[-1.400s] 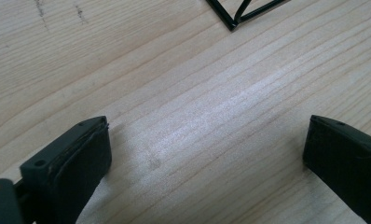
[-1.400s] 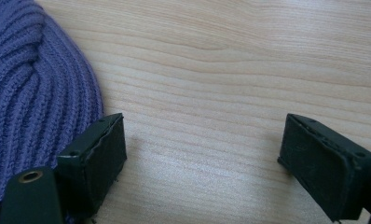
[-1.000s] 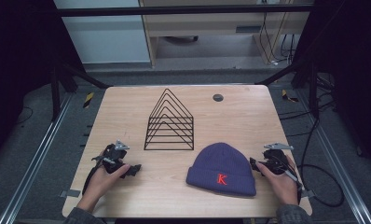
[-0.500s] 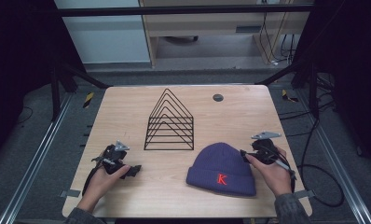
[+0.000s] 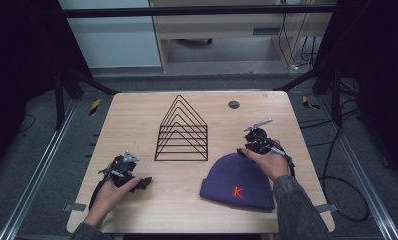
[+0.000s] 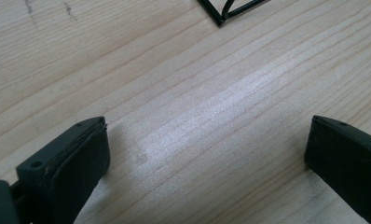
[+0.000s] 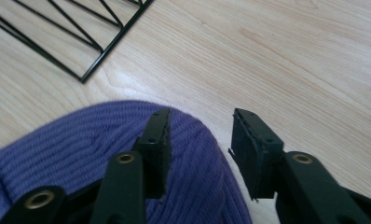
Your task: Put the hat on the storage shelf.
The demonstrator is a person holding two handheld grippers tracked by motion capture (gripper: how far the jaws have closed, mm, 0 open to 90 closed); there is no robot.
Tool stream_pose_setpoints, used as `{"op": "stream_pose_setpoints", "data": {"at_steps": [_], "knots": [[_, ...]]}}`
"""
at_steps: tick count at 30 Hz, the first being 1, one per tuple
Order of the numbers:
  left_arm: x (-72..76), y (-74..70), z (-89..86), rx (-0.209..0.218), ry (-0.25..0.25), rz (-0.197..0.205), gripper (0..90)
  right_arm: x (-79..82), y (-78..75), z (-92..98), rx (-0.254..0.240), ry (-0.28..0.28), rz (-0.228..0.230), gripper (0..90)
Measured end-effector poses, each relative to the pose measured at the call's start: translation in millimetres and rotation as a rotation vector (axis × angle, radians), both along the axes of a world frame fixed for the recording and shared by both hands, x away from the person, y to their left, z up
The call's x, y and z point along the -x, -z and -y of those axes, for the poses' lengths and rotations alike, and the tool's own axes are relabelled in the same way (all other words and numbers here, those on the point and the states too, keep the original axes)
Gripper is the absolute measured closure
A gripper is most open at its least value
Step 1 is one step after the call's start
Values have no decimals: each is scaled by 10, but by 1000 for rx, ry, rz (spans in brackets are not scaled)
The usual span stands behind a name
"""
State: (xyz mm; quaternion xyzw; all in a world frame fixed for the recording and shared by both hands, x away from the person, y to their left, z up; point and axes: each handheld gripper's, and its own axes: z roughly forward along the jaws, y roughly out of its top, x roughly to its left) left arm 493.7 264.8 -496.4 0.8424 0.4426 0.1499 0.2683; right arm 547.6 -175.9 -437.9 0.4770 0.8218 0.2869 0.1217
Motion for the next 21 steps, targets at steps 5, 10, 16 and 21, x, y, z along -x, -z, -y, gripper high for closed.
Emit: {"op": "stream_pose_setpoints", "data": {"at_steps": [5,10,16,21], "knots": [[1,0,1,0,-1,0,0,-56,53,-53,19,9,-25,608],[4,1,-5,1,4,0,0,-65,166,-53,42,39,-42,560],[11,4,-7,6,5,2,0,-66,335,-40,23,77,-71,536],[7,2,-6,1,7,4,0,-51,426,-30,-20,92,-86,535]]}}
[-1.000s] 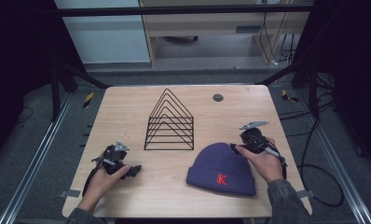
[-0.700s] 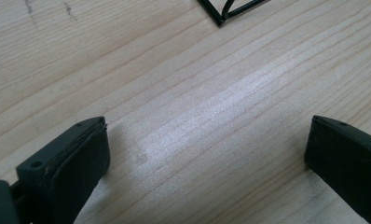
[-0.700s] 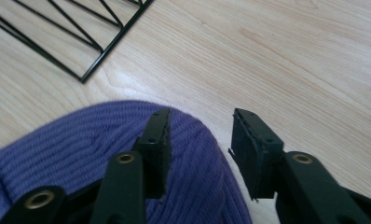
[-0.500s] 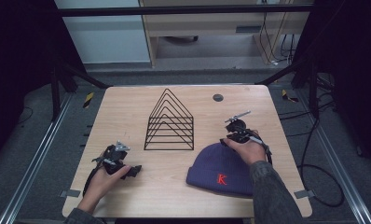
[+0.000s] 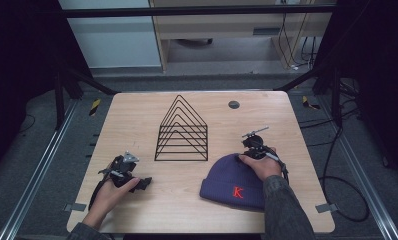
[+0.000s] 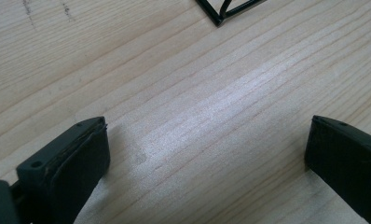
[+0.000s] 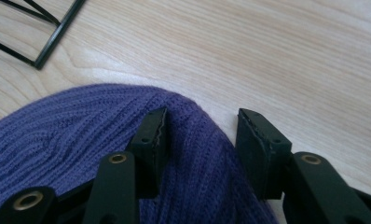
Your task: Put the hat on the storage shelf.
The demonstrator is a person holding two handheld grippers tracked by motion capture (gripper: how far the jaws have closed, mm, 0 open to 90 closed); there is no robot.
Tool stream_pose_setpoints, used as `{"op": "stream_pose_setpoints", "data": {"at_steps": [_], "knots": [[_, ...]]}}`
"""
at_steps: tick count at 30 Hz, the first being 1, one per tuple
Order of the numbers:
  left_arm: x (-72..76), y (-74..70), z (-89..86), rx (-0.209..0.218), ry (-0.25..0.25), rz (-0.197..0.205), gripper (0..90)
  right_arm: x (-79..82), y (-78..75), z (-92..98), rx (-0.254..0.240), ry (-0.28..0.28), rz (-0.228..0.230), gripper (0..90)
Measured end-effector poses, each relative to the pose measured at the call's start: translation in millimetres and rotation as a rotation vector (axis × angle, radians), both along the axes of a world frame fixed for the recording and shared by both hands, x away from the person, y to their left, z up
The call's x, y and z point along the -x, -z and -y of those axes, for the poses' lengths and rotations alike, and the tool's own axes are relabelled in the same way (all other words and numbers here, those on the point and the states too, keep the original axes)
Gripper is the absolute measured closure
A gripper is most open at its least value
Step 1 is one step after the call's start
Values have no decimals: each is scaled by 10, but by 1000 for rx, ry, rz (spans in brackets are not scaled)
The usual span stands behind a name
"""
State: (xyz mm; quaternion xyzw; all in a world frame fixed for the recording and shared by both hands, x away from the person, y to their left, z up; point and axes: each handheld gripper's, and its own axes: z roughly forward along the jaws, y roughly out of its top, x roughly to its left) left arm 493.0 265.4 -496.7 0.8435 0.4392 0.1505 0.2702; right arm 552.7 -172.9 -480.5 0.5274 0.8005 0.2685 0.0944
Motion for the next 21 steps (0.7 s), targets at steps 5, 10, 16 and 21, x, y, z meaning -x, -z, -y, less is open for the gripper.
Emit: {"op": "stream_pose_setpoints", "data": {"at_steps": [5,10,16,21], "knots": [[-44,2,28,1,5,6,0,30,-9,-10,-15,-17,-11,679],[-111,4,64,6,5,6,0,125,-85,-28,-25,-28,23,783],[-122,-2,68,0,7,0,0,274,-313,-8,-67,-44,97,789],[-115,3,69,4,2,5,0,464,-677,22,-84,-94,196,789]]}}
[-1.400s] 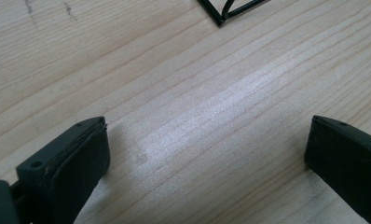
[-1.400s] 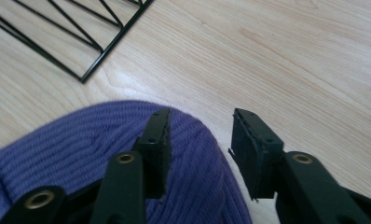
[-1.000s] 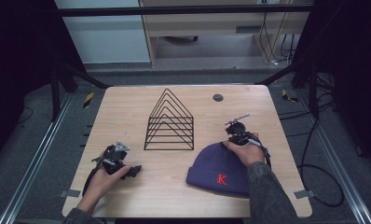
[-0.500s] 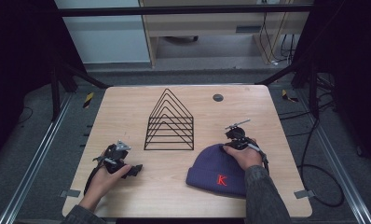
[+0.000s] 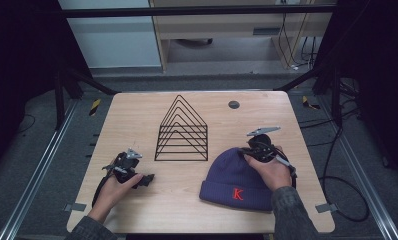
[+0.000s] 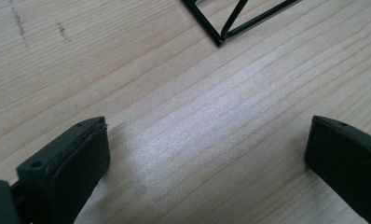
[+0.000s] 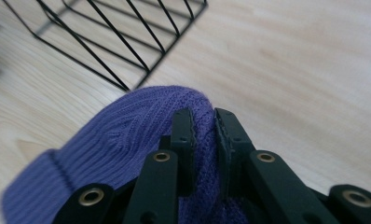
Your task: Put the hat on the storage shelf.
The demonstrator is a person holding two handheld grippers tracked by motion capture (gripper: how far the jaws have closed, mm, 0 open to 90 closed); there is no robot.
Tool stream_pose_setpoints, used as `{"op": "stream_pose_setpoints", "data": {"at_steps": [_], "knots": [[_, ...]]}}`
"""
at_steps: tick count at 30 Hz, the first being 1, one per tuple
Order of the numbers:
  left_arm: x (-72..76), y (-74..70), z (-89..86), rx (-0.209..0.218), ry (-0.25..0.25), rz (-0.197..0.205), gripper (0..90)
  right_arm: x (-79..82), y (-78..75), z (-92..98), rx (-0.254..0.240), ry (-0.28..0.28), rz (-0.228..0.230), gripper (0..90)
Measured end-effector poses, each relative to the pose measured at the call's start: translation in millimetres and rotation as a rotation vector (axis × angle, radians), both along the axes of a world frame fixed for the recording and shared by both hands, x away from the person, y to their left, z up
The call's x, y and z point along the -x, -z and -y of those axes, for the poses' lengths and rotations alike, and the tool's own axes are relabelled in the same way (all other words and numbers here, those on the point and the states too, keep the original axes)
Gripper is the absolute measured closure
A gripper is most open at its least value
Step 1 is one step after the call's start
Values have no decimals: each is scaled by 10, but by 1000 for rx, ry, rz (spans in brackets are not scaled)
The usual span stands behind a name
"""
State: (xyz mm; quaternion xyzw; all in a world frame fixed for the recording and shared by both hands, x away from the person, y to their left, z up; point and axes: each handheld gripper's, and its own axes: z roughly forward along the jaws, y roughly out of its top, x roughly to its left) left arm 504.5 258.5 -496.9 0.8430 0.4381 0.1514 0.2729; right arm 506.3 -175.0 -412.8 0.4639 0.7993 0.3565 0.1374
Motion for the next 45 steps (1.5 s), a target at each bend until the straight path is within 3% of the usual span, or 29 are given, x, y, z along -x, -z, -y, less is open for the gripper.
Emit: {"op": "stream_pose_setpoints", "data": {"at_steps": [2,3,7,8,10,16,24,25,26,27,30,41,45], "knots": [[2,3,0,3,-1,3,0,27,-53,5,-7,-1,11,789],[4,2,-3,1,1,5,0,79,-191,24,-30,-11,53,789],[14,9,-11,8,0,13,0,128,-332,24,-51,-27,82,790],[15,10,-11,9,-1,14,0,167,-454,10,-62,-51,107,791],[19,13,-14,15,-1,15,0,203,-559,-4,-70,-69,129,791],[15,17,-11,16,-4,19,0,267,-800,9,-109,-118,208,792],[9,14,-9,11,-6,18,0,157,-1259,167,-138,-112,290,792],[9,14,-9,11,-6,18,0,157,-1259,167,-138,-112,290,792],[8,13,-11,10,-3,16,0,129,-1383,207,-147,-111,314,792],[7,11,-14,10,0,14,0,129,-1383,207,-147,-111,314,792],[-14,-2,-4,0,9,-6,0,62,-1590,261,-159,-116,358,792],[-11,-20,-39,-18,44,-25,0,-144,-1910,310,-166,-108,388,792],[-25,-18,-64,-15,59,-24,0,-117,-1978,309,-156,-97,402,792]]}}
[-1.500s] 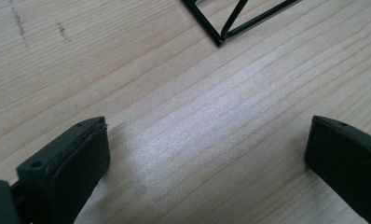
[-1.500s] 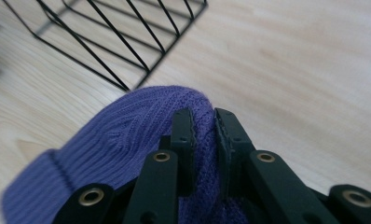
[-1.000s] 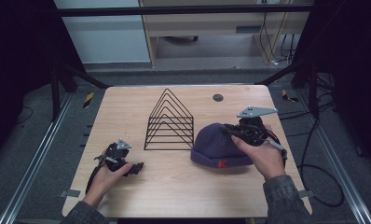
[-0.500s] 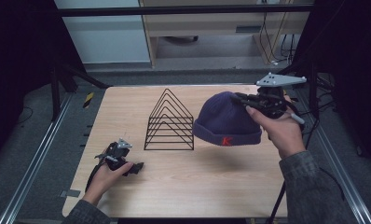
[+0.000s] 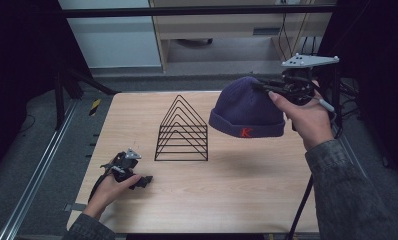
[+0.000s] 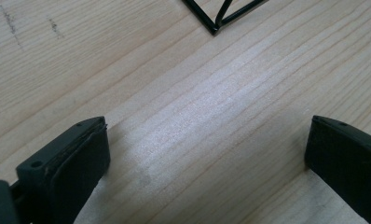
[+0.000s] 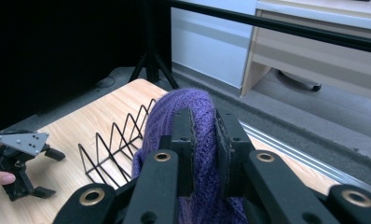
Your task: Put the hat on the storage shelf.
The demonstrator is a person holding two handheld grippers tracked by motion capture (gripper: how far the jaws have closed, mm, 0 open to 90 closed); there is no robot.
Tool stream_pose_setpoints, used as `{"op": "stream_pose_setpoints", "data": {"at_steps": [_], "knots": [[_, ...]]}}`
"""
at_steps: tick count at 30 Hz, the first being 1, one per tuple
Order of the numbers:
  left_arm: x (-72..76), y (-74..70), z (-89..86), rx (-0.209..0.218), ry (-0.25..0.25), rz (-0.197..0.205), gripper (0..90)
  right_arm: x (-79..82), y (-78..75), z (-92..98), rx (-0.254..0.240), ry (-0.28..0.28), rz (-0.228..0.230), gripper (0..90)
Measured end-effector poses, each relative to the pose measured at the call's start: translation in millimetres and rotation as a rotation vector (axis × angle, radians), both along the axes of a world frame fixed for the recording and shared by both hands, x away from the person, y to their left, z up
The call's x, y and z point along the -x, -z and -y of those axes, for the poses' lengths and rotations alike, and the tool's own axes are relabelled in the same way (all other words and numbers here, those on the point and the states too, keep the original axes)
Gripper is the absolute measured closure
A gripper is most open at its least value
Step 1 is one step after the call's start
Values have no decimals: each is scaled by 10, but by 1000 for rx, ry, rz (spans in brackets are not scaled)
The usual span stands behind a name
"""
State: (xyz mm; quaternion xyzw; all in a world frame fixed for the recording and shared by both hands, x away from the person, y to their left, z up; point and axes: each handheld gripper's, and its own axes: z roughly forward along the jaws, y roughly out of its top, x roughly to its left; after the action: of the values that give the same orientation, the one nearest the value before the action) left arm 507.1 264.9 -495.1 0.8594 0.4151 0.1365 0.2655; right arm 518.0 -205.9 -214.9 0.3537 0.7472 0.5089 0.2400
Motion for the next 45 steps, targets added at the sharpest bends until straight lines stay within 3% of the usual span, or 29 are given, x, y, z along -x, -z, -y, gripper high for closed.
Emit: {"op": "stream_pose_setpoints", "data": {"at_steps": [5,6,7,9,12,15,17,20,25,27,31,33,37,40,45], "knots": [[28,-6,-1,0,-10,0,20,6,4,-29,8,17,19,791],[50,-24,-20,1,-10,9,20,7,17,-41,-2,23,21,791],[67,-28,-28,10,-19,23,65,-6,62,-75,-47,32,17,792],[97,-68,-44,18,-13,35,63,-12,72,-91,-52,40,16,791],[114,-248,-60,17,25,103,56,-29,60,-184,-43,57,26,792],[88,-564,-117,88,32,183,55,-67,-29,-309,-41,81,39,791],[78,-644,-123,112,38,199,55,-73,-56,-340,-33,88,43,791],[3,-946,-90,194,76,248,56,-90,-157,-440,-18,93,62,791],[-58,-1344,50,232,124,318,59,-160,-303,-559,-20,71,78,791],[-94,-1510,116,265,141,328,59,-204,-361,-611,-23,61,85,791],[-179,-1747,225,272,165,342,63,-287,-464,-716,-40,46,102,791],[-198,-1794,244,274,171,345,65,-325,-492,-769,-54,35,106,790],[-273,-1950,275,344,177,347,67,-389,-501,-874,-58,17,102,791],[-334,-2026,256,333,178,361,70,-467,-493,-1000,-49,-4,96,790],[-375,-2053,156,365,169,366,90,-537,-498,-1246,-44,-47,101,790]]}}
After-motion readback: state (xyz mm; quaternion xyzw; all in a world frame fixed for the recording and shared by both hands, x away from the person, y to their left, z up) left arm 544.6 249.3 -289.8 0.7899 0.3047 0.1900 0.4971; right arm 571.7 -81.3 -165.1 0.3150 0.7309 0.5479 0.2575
